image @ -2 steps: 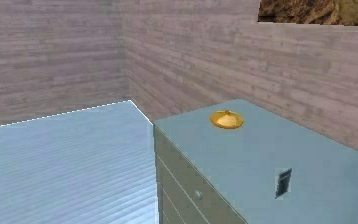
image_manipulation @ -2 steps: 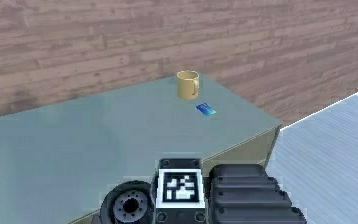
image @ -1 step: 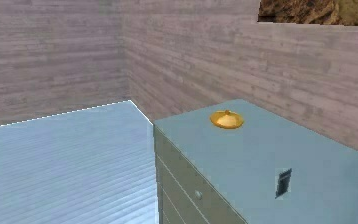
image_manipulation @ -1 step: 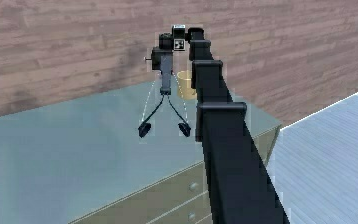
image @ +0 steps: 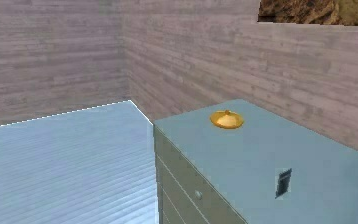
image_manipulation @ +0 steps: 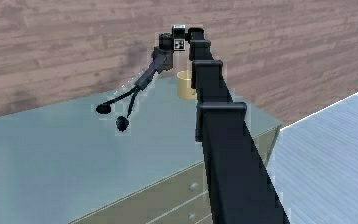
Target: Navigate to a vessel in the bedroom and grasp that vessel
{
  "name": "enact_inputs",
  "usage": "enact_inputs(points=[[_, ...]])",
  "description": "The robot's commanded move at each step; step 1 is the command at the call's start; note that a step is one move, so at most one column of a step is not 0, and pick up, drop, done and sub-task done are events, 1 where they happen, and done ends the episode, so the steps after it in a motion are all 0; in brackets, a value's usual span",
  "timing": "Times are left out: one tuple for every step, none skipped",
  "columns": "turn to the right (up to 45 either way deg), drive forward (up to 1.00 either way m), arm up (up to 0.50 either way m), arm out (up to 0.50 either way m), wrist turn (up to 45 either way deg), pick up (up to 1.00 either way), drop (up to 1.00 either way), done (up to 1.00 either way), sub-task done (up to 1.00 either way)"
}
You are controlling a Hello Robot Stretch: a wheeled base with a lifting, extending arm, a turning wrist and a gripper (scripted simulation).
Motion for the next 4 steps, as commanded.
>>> enact_inputs(points=[[0.0, 0.00, 0.00, 0.00, 45.0, 0.00, 0.00, 0.00, 0.00], [0.0, 0.00, 0.00, 0.00, 45.0, 0.00, 0.00, 0.00, 0.00], [0.0, 0.00, 0.00, 0.00, 45.0, 0.00, 0.00, 0.00, 0.00], [0.0, 0.00, 0.00, 0.00, 30.0, 0.00, 0.00, 0.00, 0.00]])
